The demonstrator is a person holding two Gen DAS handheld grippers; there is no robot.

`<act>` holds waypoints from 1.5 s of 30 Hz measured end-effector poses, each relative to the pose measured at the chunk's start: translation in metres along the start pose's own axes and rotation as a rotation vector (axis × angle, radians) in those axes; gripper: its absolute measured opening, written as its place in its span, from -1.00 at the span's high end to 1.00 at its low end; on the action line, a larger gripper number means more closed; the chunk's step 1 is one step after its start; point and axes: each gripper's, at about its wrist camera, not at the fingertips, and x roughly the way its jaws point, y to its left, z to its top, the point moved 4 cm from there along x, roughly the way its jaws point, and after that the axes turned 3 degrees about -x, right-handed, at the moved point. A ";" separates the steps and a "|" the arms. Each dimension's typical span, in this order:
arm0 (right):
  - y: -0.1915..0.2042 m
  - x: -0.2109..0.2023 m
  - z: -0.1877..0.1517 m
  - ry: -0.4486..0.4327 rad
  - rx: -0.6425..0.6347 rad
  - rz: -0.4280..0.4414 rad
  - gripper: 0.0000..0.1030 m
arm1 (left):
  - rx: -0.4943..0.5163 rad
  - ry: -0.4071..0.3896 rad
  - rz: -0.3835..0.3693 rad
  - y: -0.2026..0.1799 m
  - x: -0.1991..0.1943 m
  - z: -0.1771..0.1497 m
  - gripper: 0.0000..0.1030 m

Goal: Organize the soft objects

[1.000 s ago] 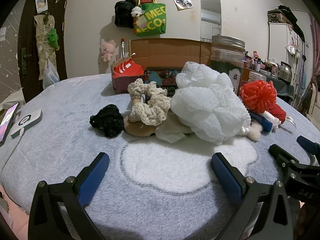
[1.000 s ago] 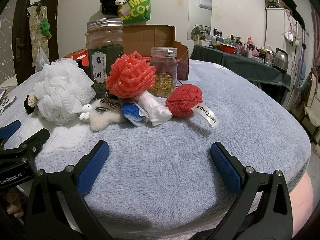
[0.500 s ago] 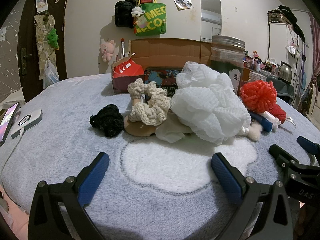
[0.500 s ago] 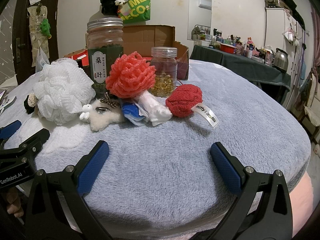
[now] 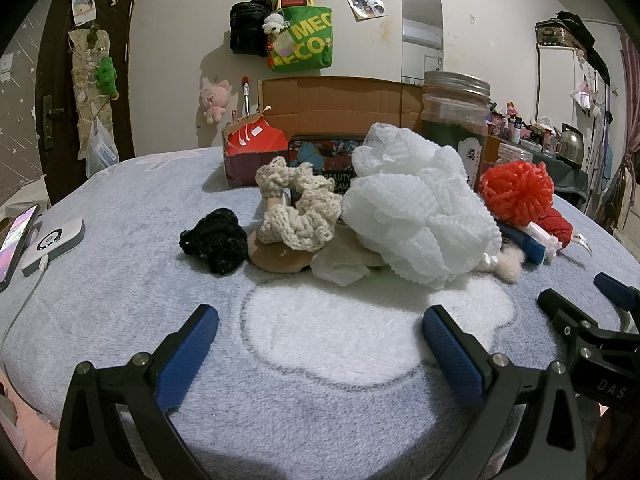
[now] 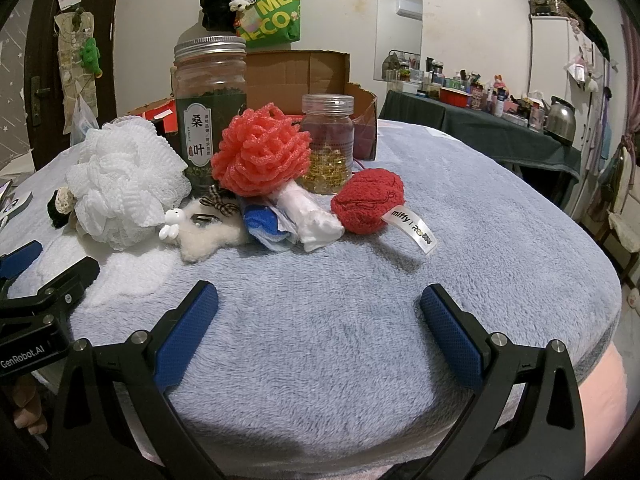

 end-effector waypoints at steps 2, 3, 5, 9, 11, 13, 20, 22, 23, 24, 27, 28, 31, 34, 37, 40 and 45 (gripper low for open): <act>0.000 0.000 0.000 0.000 0.000 0.001 -1.00 | 0.000 0.000 0.000 0.000 0.000 0.000 -1.00; 0.000 0.000 0.000 0.001 0.000 0.001 -1.00 | 0.000 0.001 0.000 0.000 0.000 0.000 -1.00; 0.000 0.000 0.000 0.000 0.000 0.001 -1.00 | 0.000 0.000 0.000 0.000 0.000 0.000 -1.00; 0.000 0.000 0.000 0.000 0.000 0.001 -1.00 | 0.000 0.000 0.000 0.000 0.000 0.000 -1.00; 0.000 0.000 0.000 0.000 0.001 0.001 -1.00 | 0.000 0.000 0.000 0.000 0.000 0.000 -1.00; 0.000 0.000 0.000 0.000 0.001 0.001 -1.00 | 0.000 0.000 0.000 0.000 0.000 0.000 -1.00; 0.000 0.000 0.000 0.000 0.001 0.002 -1.00 | 0.000 0.001 -0.001 0.000 0.000 0.000 -1.00; 0.000 0.000 0.000 0.002 0.000 0.004 -1.00 | -0.001 0.003 -0.002 0.000 0.000 0.000 -1.00; -0.001 0.000 0.000 0.003 0.002 0.008 -1.00 | -0.004 0.006 -0.005 0.000 0.000 0.000 -1.00; -0.001 -0.001 0.000 0.004 0.004 0.015 -1.00 | -0.008 0.008 -0.009 0.000 0.000 0.001 -1.00; -0.003 -0.003 0.002 0.009 0.010 0.033 -1.00 | -0.001 0.006 -0.021 0.001 -0.002 0.006 -1.00; -0.004 -0.004 0.003 0.010 0.013 0.043 -1.00 | 0.001 0.000 -0.032 -0.002 -0.005 0.015 -1.00; -0.009 -0.012 0.015 -0.014 0.010 0.042 -1.00 | 0.018 -0.034 -0.035 -0.005 -0.012 0.028 -1.00; -0.012 -0.020 0.032 -0.055 0.008 0.035 -1.00 | 0.010 -0.035 -0.062 -0.001 -0.016 0.042 -1.00; -0.014 -0.024 0.046 -0.081 0.016 0.053 -1.00 | 0.006 -0.030 -0.094 -0.001 -0.015 0.058 -1.00; -0.016 -0.022 0.061 -0.095 0.009 0.071 -1.00 | 0.024 -0.034 -0.126 -0.006 -0.014 0.068 -1.00; -0.016 -0.013 0.084 -0.102 -0.035 0.130 -1.00 | 0.085 -0.024 -0.192 -0.019 -0.009 0.082 -1.00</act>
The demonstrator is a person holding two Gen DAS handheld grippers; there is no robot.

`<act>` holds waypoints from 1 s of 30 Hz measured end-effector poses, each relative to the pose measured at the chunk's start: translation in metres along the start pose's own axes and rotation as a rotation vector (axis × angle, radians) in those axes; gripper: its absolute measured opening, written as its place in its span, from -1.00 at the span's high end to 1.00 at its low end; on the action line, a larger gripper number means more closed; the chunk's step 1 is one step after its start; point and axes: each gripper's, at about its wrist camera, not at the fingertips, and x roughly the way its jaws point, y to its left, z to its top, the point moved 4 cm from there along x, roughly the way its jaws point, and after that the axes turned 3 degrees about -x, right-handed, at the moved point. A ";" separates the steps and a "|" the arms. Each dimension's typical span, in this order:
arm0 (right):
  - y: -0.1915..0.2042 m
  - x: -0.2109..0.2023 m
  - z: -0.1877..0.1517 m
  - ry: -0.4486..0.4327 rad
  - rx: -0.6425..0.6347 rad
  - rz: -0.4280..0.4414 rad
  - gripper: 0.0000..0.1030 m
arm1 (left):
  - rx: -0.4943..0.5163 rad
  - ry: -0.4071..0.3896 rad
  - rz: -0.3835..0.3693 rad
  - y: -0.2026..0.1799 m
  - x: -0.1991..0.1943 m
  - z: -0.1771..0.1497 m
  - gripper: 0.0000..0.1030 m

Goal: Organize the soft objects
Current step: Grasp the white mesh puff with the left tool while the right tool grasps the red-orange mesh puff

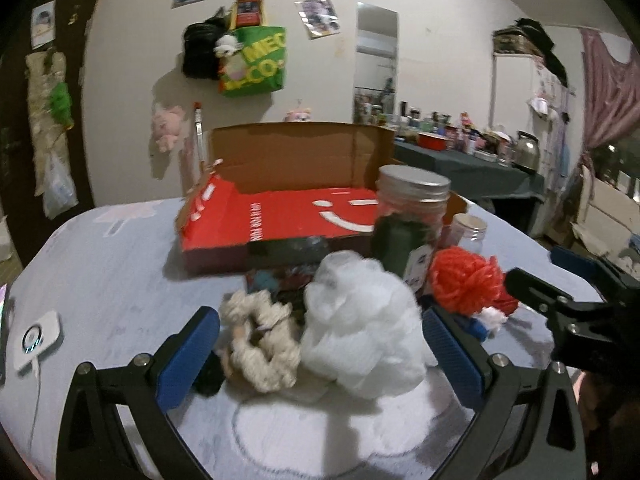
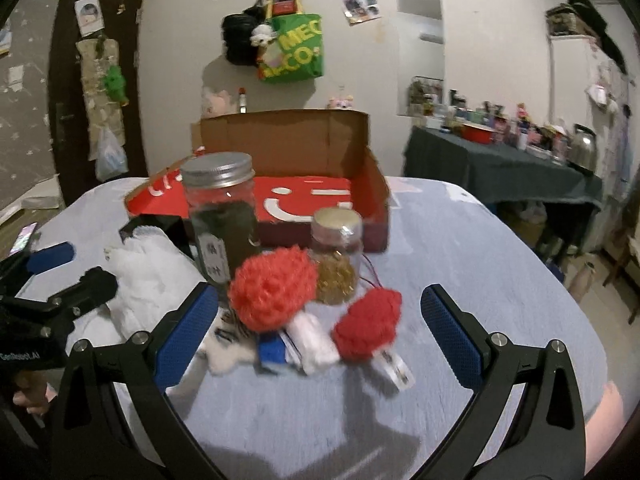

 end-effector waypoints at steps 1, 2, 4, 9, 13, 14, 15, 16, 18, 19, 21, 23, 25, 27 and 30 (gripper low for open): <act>0.000 0.002 0.003 0.002 -0.009 0.014 -1.00 | 0.008 0.006 -0.008 -0.001 0.002 0.002 -1.00; 0.000 0.005 0.005 0.004 -0.022 0.028 -1.00 | 0.020 0.013 -0.018 -0.003 0.005 0.004 -1.00; 0.002 0.011 0.008 0.015 -0.056 0.058 -1.00 | 0.038 0.023 -0.041 -0.007 0.008 0.007 -1.00; 0.006 0.028 0.008 0.051 -0.104 0.149 -0.97 | 0.087 0.065 -0.072 -0.017 0.019 0.010 -0.85; 0.007 0.044 0.003 0.106 -0.103 0.213 -0.67 | 0.113 0.120 -0.088 -0.020 0.030 0.005 -0.58; 0.007 0.048 0.002 0.121 -0.106 0.227 -0.52 | 0.116 0.133 -0.091 -0.019 0.031 0.004 -0.47; 0.009 0.053 0.001 0.140 -0.107 0.246 -0.42 | 0.115 0.147 -0.095 -0.020 0.034 0.002 -0.32; 0.010 0.057 -0.001 0.160 -0.104 0.269 -0.20 | 0.110 0.166 -0.110 -0.019 0.036 0.000 -0.25; 0.013 0.061 -0.004 0.190 -0.094 0.314 0.05 | 0.089 0.192 -0.156 -0.019 0.036 -0.003 0.04; 0.014 0.059 -0.005 0.183 -0.094 0.315 0.12 | 0.084 0.192 -0.168 -0.019 0.034 -0.003 0.10; 0.016 0.054 -0.005 0.162 -0.109 0.320 0.18 | 0.085 0.188 -0.179 -0.018 0.031 -0.003 0.32; 0.017 0.047 -0.003 0.144 -0.104 0.324 0.23 | 0.080 0.191 -0.198 -0.019 0.029 -0.003 0.41; 0.017 0.041 0.000 0.127 -0.097 0.330 0.24 | 0.082 0.183 -0.197 -0.020 0.025 -0.002 0.47; 0.018 0.034 0.002 0.106 -0.105 0.315 0.25 | 0.085 0.175 -0.198 -0.021 0.022 0.000 0.51; 0.018 0.026 0.006 0.089 -0.100 0.312 0.25 | 0.082 0.161 -0.200 -0.019 0.017 0.005 0.52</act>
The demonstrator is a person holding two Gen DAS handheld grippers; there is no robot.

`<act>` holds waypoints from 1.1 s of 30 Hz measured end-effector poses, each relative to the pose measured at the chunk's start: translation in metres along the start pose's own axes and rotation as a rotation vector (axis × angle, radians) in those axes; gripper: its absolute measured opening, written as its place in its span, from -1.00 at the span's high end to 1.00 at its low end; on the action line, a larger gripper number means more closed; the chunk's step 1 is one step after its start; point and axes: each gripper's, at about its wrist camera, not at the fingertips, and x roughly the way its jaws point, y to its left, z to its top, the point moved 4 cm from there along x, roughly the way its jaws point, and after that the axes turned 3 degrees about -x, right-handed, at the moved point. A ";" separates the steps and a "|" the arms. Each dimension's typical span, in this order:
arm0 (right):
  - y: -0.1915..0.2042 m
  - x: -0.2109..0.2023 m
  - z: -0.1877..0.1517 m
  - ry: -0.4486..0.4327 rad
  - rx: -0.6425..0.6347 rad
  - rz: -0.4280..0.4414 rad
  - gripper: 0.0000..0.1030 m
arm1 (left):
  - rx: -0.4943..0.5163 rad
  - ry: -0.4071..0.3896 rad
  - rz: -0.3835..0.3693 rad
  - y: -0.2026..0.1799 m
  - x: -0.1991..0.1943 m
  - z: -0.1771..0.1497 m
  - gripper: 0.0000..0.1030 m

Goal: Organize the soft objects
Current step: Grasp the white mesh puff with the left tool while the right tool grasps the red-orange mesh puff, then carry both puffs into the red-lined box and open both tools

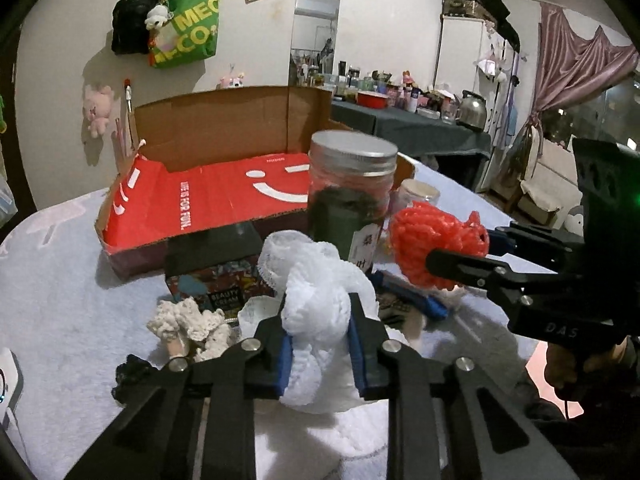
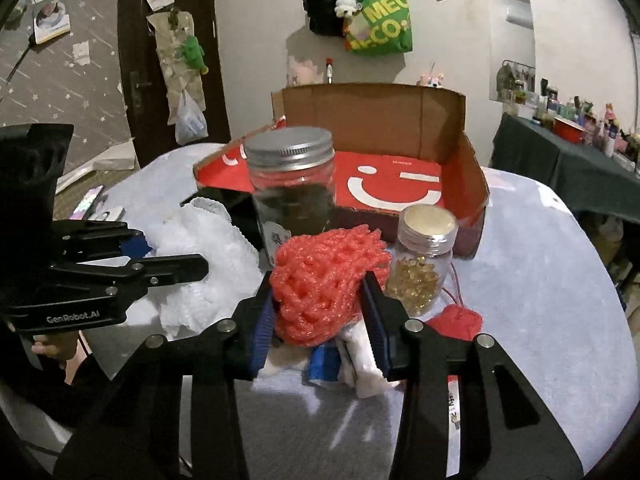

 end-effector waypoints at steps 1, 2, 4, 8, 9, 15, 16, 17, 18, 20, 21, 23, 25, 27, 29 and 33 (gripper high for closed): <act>0.000 -0.003 0.001 -0.007 -0.001 -0.008 0.25 | 0.000 -0.006 -0.002 0.000 -0.003 0.002 0.53; 0.000 -0.004 0.003 -0.009 -0.004 -0.013 0.25 | -0.003 -0.014 -0.004 0.001 -0.006 0.003 0.53; 0.001 -0.009 0.004 -0.017 -0.007 -0.016 0.25 | -0.004 -0.029 -0.004 0.003 -0.013 0.006 0.53; 0.001 -0.020 0.009 -0.038 -0.014 -0.024 0.25 | -0.005 -0.058 -0.003 0.006 -0.028 0.015 0.54; 0.000 -0.022 0.012 -0.045 -0.016 -0.026 0.25 | -0.006 -0.067 -0.002 0.008 -0.031 0.018 0.54; -0.007 -0.037 0.029 -0.087 -0.024 -0.022 0.24 | 0.004 -0.106 -0.002 0.015 -0.045 0.038 0.54; -0.008 -0.039 0.033 -0.095 -0.030 -0.018 0.25 | 0.005 -0.115 -0.002 0.017 -0.047 0.043 0.54; -0.010 -0.040 0.037 -0.102 -0.033 -0.015 0.24 | 0.009 -0.121 -0.003 0.019 -0.048 0.048 0.54; -0.011 -0.042 0.042 -0.110 -0.039 -0.011 0.24 | 0.012 -0.128 -0.004 0.020 -0.049 0.053 0.54; -0.015 -0.044 0.053 -0.121 -0.046 -0.004 0.24 | 0.017 -0.138 -0.006 0.024 -0.050 0.062 0.54; -0.018 -0.044 0.059 -0.126 -0.049 0.002 0.25 | 0.020 -0.142 -0.007 0.026 -0.050 0.068 0.54; -0.023 -0.043 0.070 -0.130 -0.052 0.016 0.24 | 0.030 -0.148 -0.003 0.028 -0.049 0.079 0.54; -0.027 -0.040 0.083 -0.131 -0.066 0.025 0.24 | 0.040 -0.149 -0.007 0.032 -0.047 0.089 0.54; -0.032 -0.035 0.097 -0.132 -0.086 0.033 0.24 | 0.051 -0.147 -0.004 0.034 -0.042 0.101 0.54; -0.036 -0.029 0.106 -0.125 -0.093 0.039 0.24 | 0.070 -0.146 0.002 0.038 -0.036 0.112 0.54; -0.047 -0.012 0.132 -0.110 -0.122 0.048 0.24 | 0.092 -0.132 0.007 0.044 -0.019 0.133 0.54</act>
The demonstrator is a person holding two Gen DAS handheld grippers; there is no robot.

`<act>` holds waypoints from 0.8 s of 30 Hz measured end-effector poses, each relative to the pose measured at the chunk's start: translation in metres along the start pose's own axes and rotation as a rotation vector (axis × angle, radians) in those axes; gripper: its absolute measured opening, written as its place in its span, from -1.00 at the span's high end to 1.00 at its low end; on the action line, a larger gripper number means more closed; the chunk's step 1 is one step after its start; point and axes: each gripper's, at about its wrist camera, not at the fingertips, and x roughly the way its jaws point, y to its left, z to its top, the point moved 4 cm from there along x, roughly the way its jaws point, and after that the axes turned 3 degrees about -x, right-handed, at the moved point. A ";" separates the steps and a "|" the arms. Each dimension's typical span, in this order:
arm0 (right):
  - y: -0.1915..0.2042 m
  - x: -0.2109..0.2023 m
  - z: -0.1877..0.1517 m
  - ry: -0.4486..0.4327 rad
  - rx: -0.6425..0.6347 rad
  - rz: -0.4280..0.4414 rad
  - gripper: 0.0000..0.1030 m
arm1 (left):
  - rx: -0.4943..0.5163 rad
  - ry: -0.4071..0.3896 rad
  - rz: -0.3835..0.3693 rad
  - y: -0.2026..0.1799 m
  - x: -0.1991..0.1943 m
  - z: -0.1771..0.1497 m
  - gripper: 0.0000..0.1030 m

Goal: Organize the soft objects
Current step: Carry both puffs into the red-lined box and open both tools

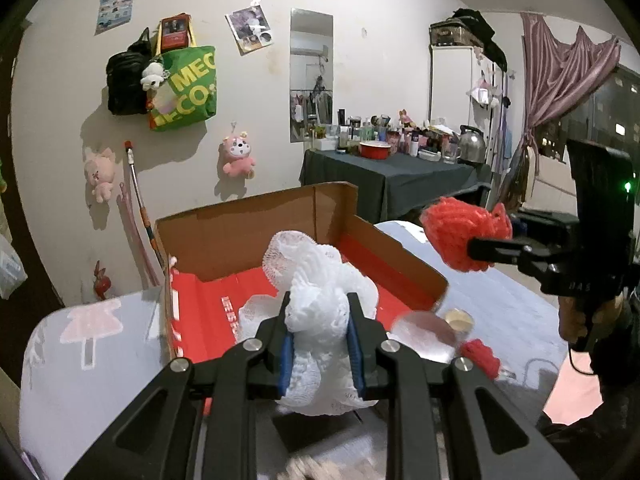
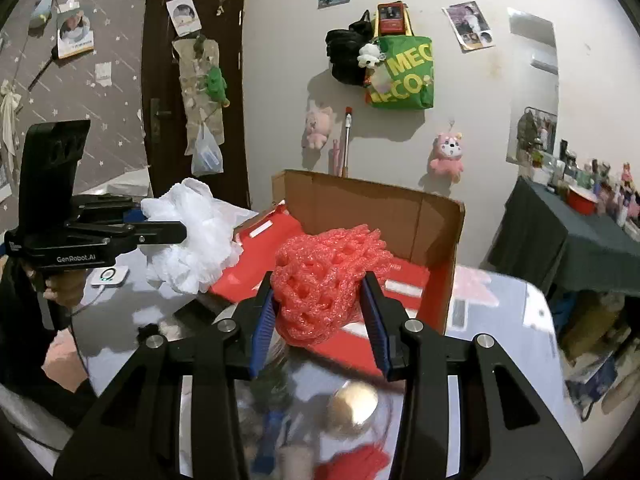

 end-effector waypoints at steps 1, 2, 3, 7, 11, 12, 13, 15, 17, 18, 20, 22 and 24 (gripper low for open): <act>-0.004 0.006 0.005 0.006 -0.006 0.003 0.24 | 0.005 0.006 0.001 0.004 0.007 0.005 0.54; -0.008 0.014 0.012 0.017 -0.011 0.015 0.24 | 0.008 0.009 0.003 0.007 0.012 0.010 0.54; -0.011 0.019 0.016 0.024 -0.013 0.021 0.24 | 0.011 0.014 0.003 0.010 0.019 0.014 0.54; -0.028 0.057 0.031 0.076 -0.018 0.030 0.24 | 0.017 0.049 0.007 0.021 0.052 0.029 0.54; -0.047 0.104 0.038 0.151 -0.007 0.030 0.24 | 0.029 0.106 0.028 0.033 0.094 0.033 0.54; -0.052 0.120 0.039 0.177 -0.003 0.031 0.24 | 0.030 0.121 0.036 0.037 0.105 0.033 0.54; -0.054 0.129 0.039 0.191 0.000 0.032 0.24 | 0.029 0.132 0.042 0.039 0.114 0.034 0.54; -0.060 0.154 0.038 0.233 0.002 0.028 0.24 | 0.022 0.163 0.051 0.047 0.136 0.035 0.54; -0.064 0.178 0.036 0.274 0.000 0.014 0.24 | 0.017 0.183 0.063 0.053 0.155 0.034 0.54; -0.066 0.190 0.034 0.297 0.002 0.013 0.24 | 0.017 0.190 0.065 0.056 0.162 0.034 0.54; -0.069 0.214 0.030 0.340 0.004 0.006 0.24 | 0.005 0.211 0.065 0.061 0.179 0.033 0.54; -0.072 0.231 0.026 0.369 0.004 -0.001 0.24 | -0.005 0.212 0.063 0.066 0.191 0.033 0.53; -0.076 0.247 0.024 0.396 0.008 -0.005 0.24 | -0.008 0.204 0.069 0.070 0.201 0.033 0.53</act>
